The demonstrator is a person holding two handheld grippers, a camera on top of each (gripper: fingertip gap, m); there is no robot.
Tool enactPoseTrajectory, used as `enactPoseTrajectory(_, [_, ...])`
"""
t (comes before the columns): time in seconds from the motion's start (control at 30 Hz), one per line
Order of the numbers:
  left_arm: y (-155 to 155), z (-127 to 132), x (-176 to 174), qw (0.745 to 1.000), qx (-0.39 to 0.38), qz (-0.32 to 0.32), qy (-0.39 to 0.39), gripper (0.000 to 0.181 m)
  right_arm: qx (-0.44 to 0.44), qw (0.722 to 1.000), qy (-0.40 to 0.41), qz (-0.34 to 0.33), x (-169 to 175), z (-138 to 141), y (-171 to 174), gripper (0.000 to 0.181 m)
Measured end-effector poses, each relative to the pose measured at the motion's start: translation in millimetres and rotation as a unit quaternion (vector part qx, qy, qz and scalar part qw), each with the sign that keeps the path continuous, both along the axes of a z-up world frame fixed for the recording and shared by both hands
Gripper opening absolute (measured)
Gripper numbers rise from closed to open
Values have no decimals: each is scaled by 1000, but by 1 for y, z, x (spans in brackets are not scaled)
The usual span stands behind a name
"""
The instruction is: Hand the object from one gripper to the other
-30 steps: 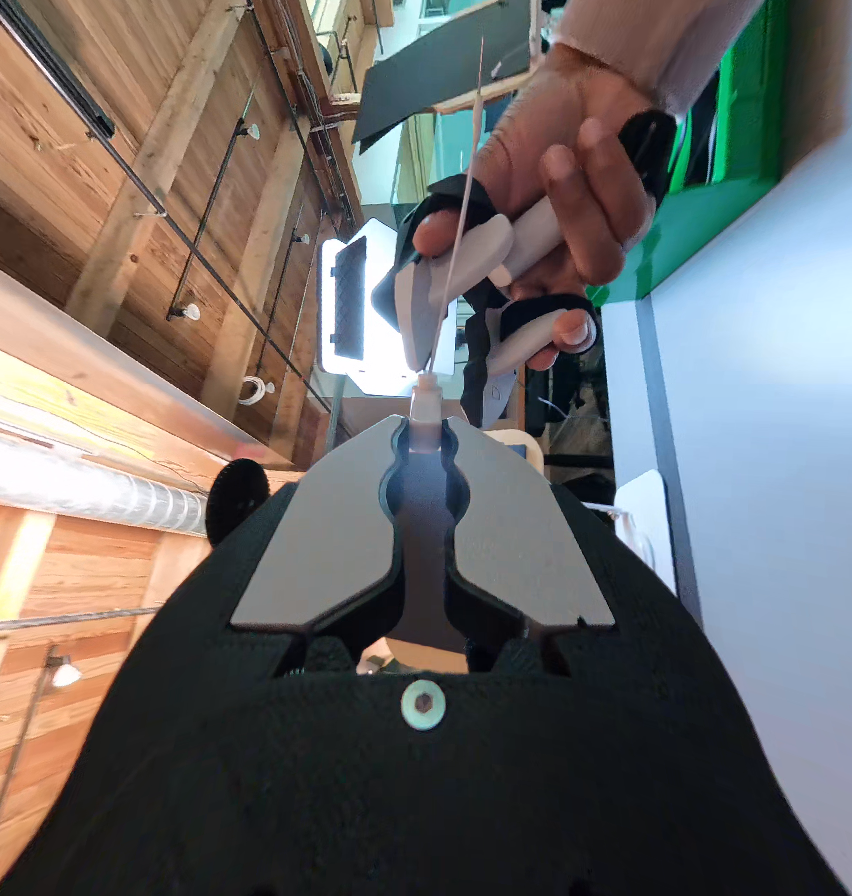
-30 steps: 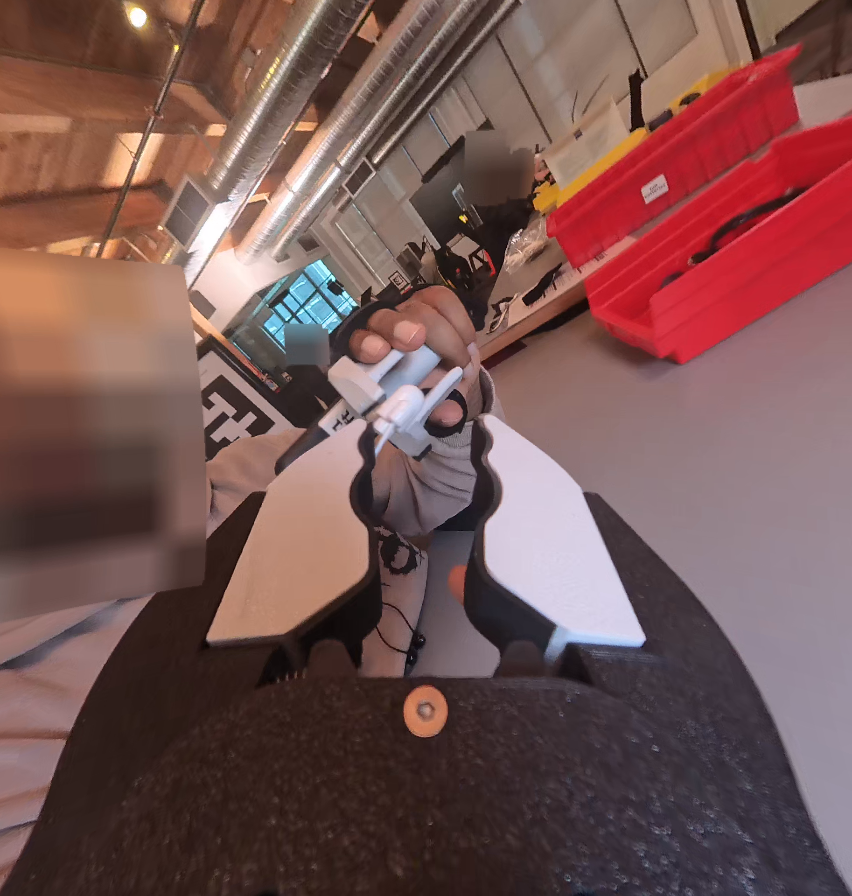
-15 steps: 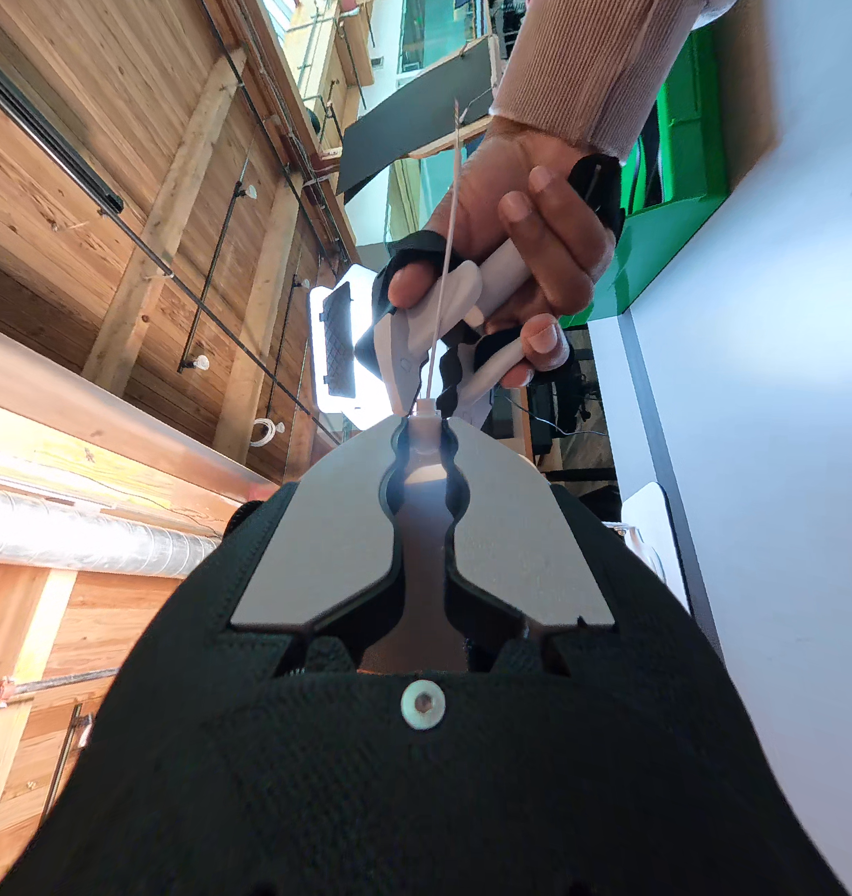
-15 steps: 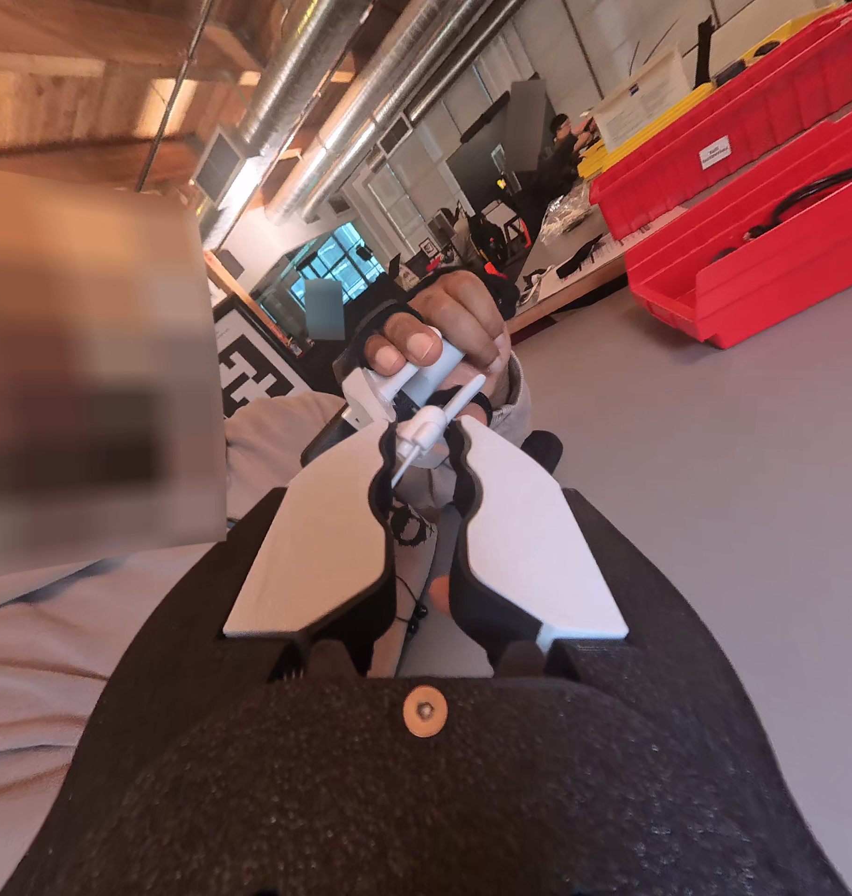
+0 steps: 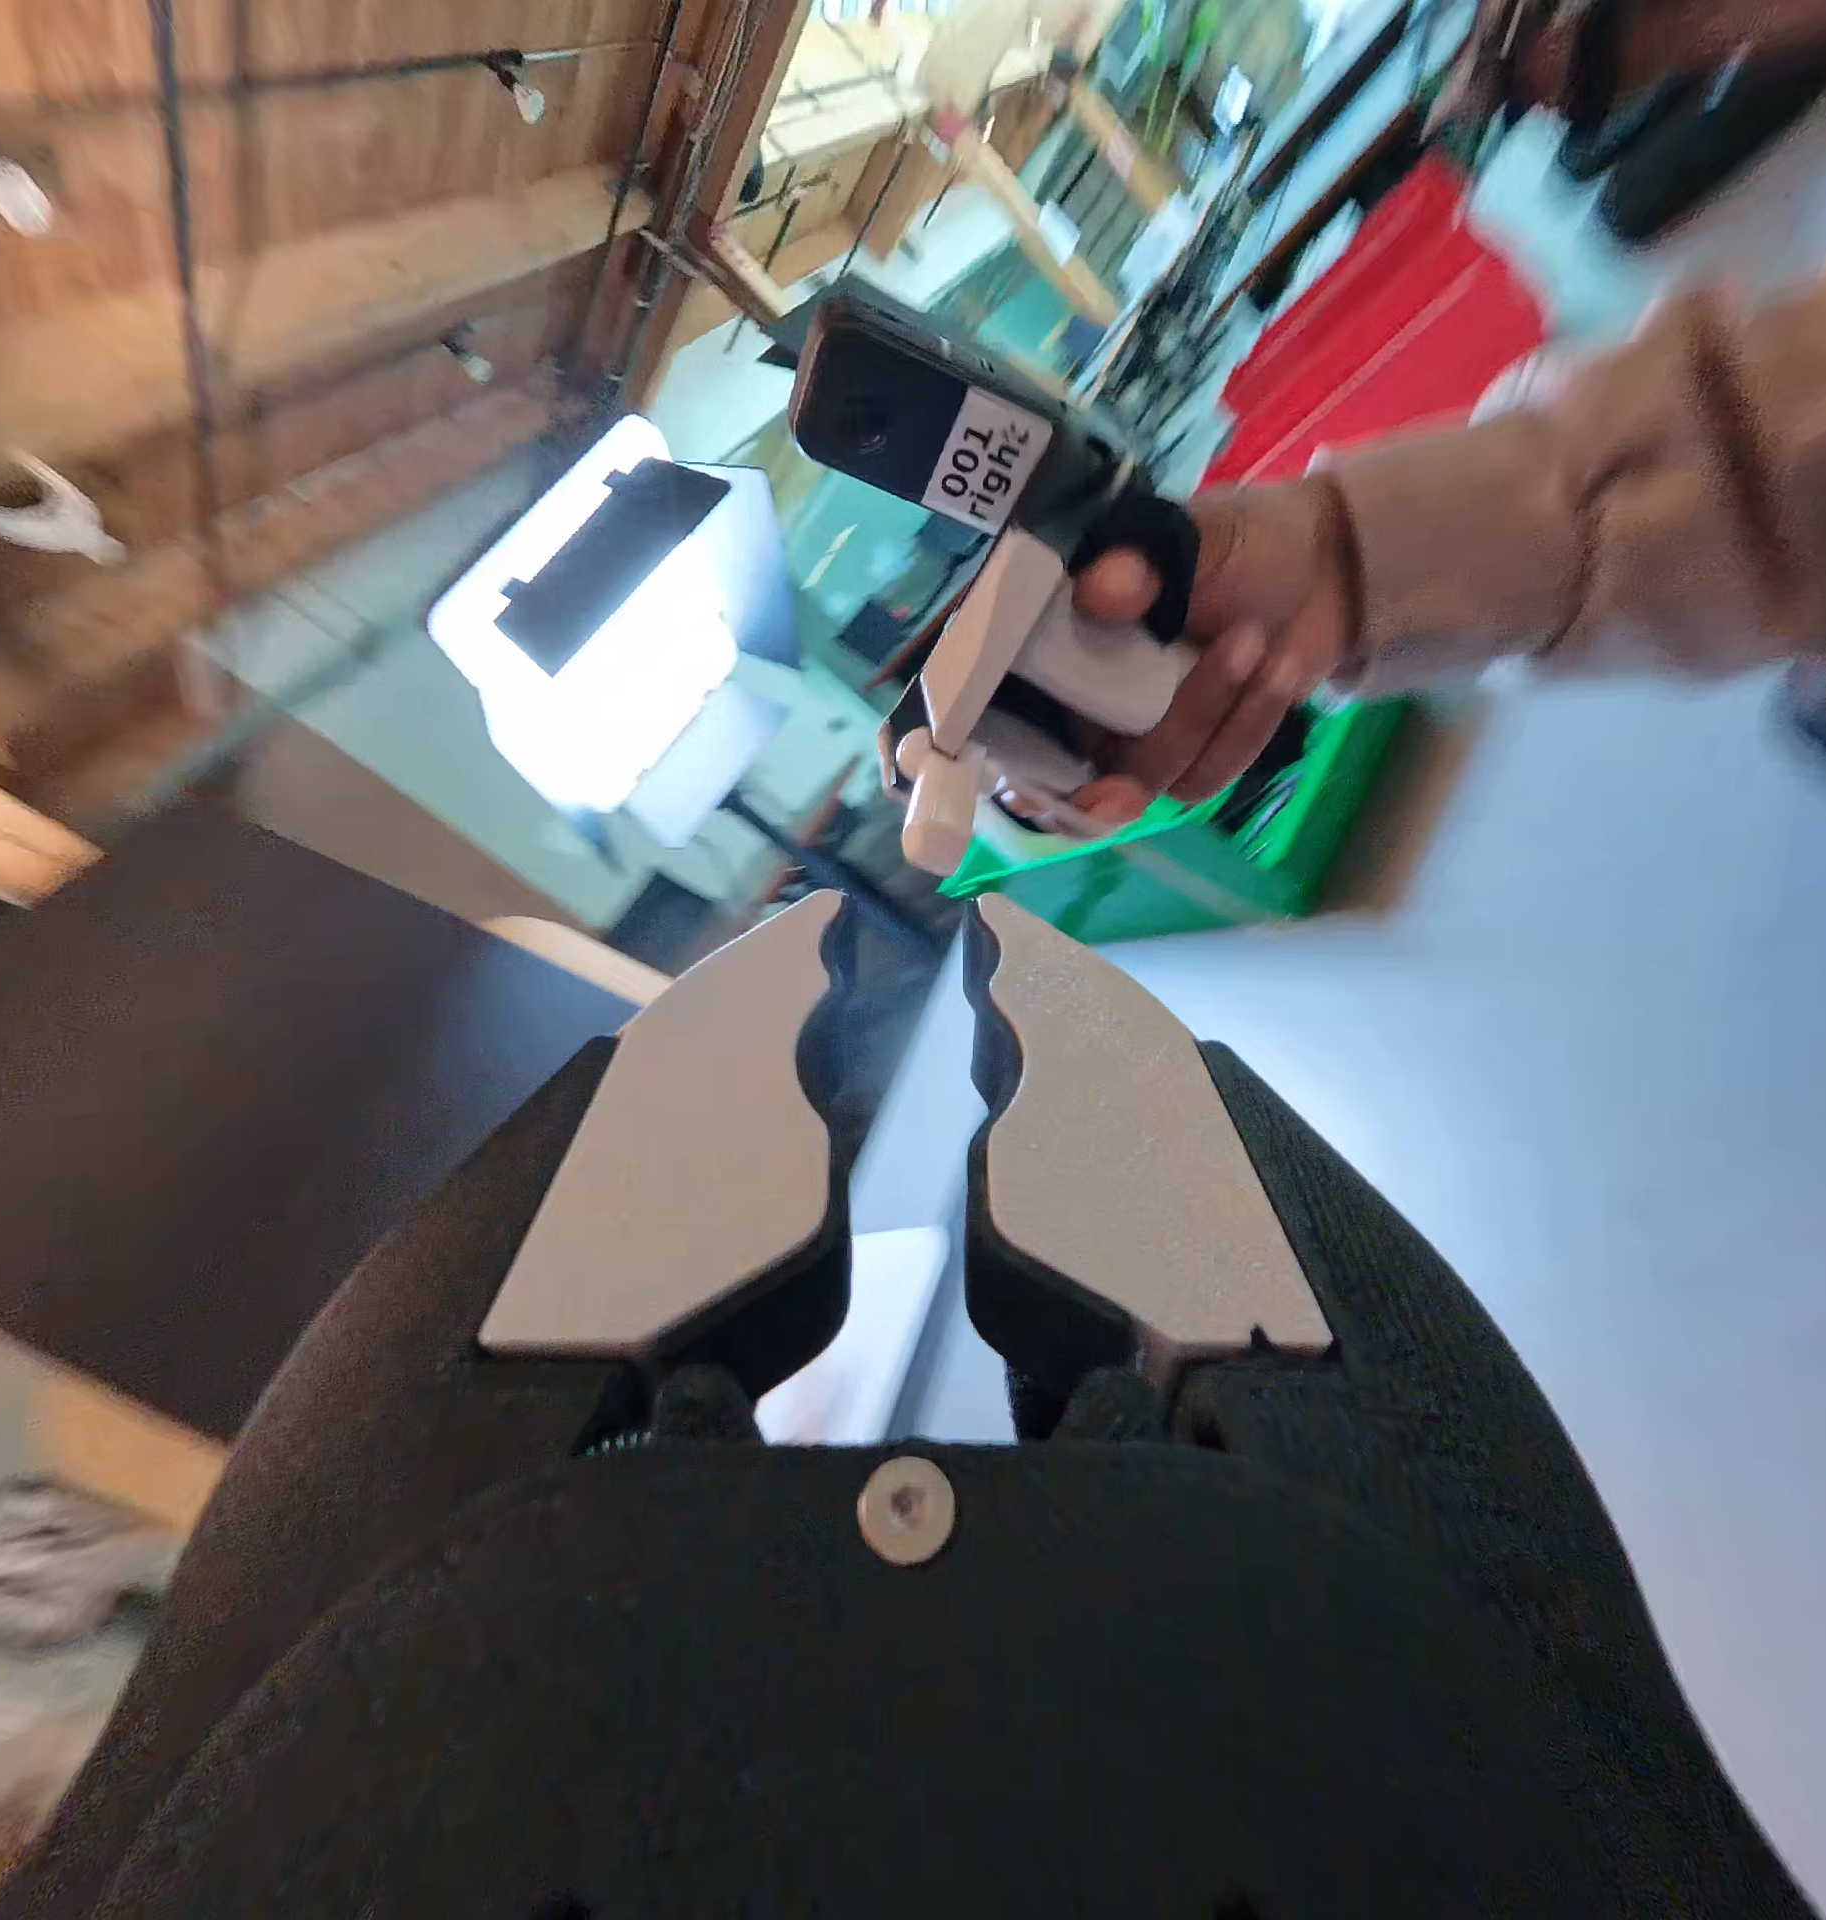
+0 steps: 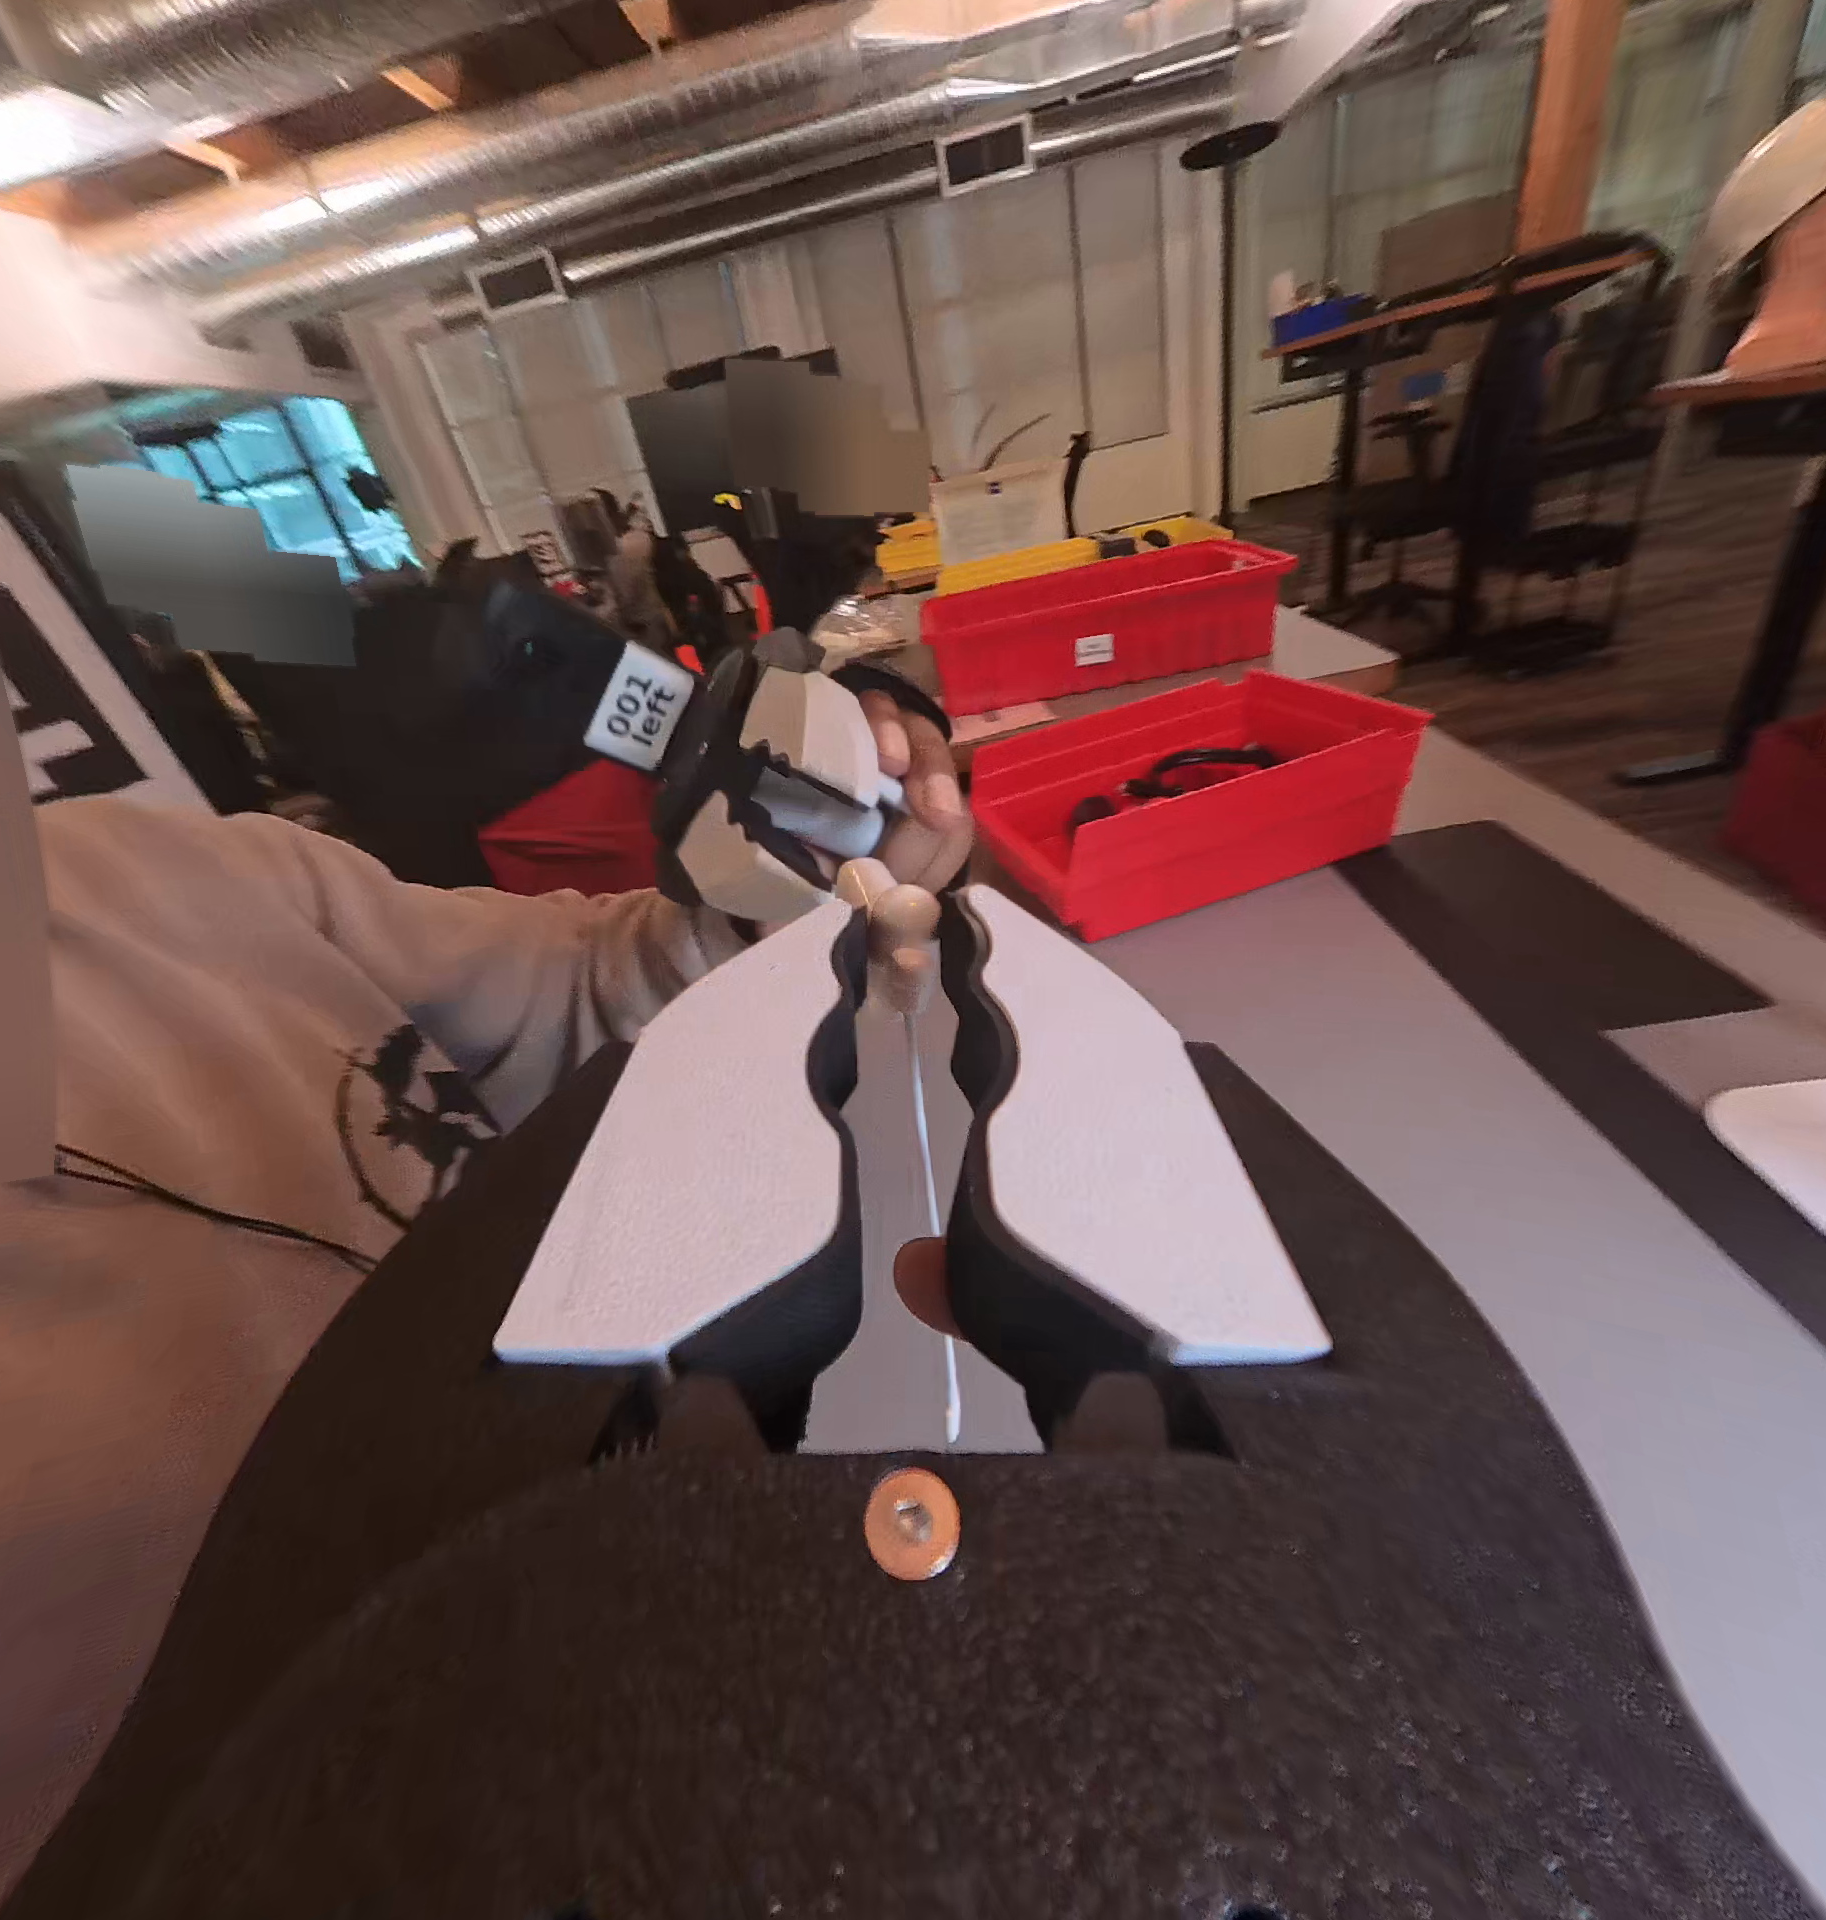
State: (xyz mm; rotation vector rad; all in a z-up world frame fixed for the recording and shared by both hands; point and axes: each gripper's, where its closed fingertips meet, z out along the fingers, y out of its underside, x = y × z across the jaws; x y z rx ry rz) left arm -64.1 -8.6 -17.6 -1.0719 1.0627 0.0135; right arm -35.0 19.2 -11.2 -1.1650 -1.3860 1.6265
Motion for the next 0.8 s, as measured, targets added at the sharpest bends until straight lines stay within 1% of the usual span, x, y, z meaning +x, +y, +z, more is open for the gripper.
enactPoseTrajectory(0.07, [-4, 5, 3, 991, -86, -63, -84, 20, 37, 999, 12, -33, 1, 4, 3, 13])
enactPoseTrajectory(0.1, [-5, 6, 5, 980, -131, -90, -122, 17, 50, 997, 20, -46, 1, 8, 4, 13])
enactPoseTrajectory(0.13, [-2, 5, 6, 966, -180, -102, -156, 15, 60, 996, 31, -59, 1, 11, 5, 13])
enactPoseTrajectory(0.2, [7, 0, 8, 929, -280, -106, -216, 16, 78, 993, 44, -75, 2, 15, 5, 14])
enactPoseTrajectory(0.23, [7, -2, 12, 908, -322, -120, -241, 24, 84, 992, 47, -86, 1, 16, 7, 14])
enactPoseTrajectory(0.33, [6, -3, 19, 846, -401, -163, -311, 29, 96, 988, 57, -103, 2, 19, 8, 14])
enactPoseTrajectory(0.5, [2, 2, 26, 760, -468, -234, -386, 31, 120, 980, 83, -132, 5, 27, 10, 14])
enactPoseTrajectory(0.57, [0, 6, 26, 723, -484, -265, -416, 31, 145, 974, 96, -147, 5, 30, 8, 14])
enactPoseTrajectory(0.63, [-1, 13, 24, 686, -491, -292, -450, 31, 189, 962, 104, -166, 4, 31, 5, 14])
enactPoseTrajectory(0.7, [2, 14, 21, 664, -494, -301, -473, 31, 233, 950, 114, -175, 0, 29, -2, 14])
enactPoseTrajectory(0.8, [5, 15, 16, 650, -490, -305, -494, 30, 291, 932, 122, -180, -8, 24, -13, 14])
